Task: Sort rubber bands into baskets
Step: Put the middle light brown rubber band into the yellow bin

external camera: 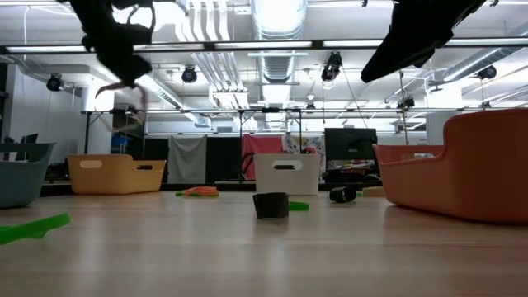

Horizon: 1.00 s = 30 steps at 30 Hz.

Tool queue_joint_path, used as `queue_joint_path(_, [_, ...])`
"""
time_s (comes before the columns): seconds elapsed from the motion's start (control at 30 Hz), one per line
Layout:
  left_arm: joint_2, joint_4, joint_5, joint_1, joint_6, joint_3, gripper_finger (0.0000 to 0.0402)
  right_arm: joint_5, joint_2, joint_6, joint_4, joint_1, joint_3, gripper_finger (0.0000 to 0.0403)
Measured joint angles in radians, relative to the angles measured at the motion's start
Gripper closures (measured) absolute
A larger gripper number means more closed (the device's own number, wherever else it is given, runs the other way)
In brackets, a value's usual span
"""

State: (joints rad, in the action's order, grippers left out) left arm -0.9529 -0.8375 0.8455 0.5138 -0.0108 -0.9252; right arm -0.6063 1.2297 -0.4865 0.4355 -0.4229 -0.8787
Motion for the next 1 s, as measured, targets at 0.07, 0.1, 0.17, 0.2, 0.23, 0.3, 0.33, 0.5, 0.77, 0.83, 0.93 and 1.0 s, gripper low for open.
queue_joint_path(0.07, [-0.011, 0.007, -0.001, 0.071, 0.004, 0.036, 0.0401, 0.0, 0.0, 0.0, 0.0, 0.0, 0.0, 0.0335])
queue_joint_path(0.1, [-0.016, 0.018, -0.007, 0.101, 0.005, 0.053, 0.0401, 0.0, 0.0, -0.001, 0.0, 0.0, 0.0, 0.0335])
queue_joint_path(0.17, [-0.024, 0.061, -0.044, 0.155, 0.029, 0.086, 0.0401, 0.0, 0.0, -0.002, 0.0, 0.0, 0.0, 0.0335])
queue_joint_path(0.2, [-0.028, 0.086, -0.081, 0.179, 0.047, 0.102, 0.0401, 0.0, 0.0, -0.002, 0.0, 0.0, 0.0, 0.0335])
queue_joint_path(0.23, [-0.033, 0.114, -0.12, 0.199, 0.064, 0.116, 0.0401, 0.0, 0.0, -0.002, 0.0, 0.0, 0.0, 0.0335])
queue_joint_path(0.3, [-0.044, 0.18, -0.193, 0.229, 0.097, 0.141, 0.0401, 0.0, 0.0, -0.002, 0.0, 0.0, 0.0, 0.0335])
queue_joint_path(0.33, [-0.049, 0.207, -0.21, 0.24, 0.108, 0.15, 0.0401, 0.0, 0.0, -0.002, 0.0, 0.0, 0.0, 0.0335])
queue_joint_path(0.5, [-0.094, 0.238, -0.215, 0.275, 0.132, 0.153, 0.0401, -0.001, 0.001, -0.001, 0.0, 0.0, 0.0, 0.0335])
queue_joint_path(0.77, [-0.174, 0.243, -0.214, 0.293, 0.161, 0.119, 0.0401, -0.016, 0.001, -0.001, 0.0, 0.0, 0.0, 0.0335])
queue_joint_path(0.83, [-0.194, 0.244, -0.211, 0.299, 0.18, 0.116, 0.0401, -0.024, 0.001, -0.002, 0.0, 0.0, 0.002, 0.0335])
queue_joint_path(0.93, [-0.227, 0.246, -0.209, 0.316, 0.211, 0.116, 0.0402, -0.025, 0.001, -0.004, 0.0, 0.0, 0.008, 0.0335])
queue_joint_path(1.0, [-0.25, 0.247, -0.209, 0.33, 0.212, 0.116, 0.0401, -0.025, 0.001, -0.013, 0.0, 0.0, 0.013, 0.0335])
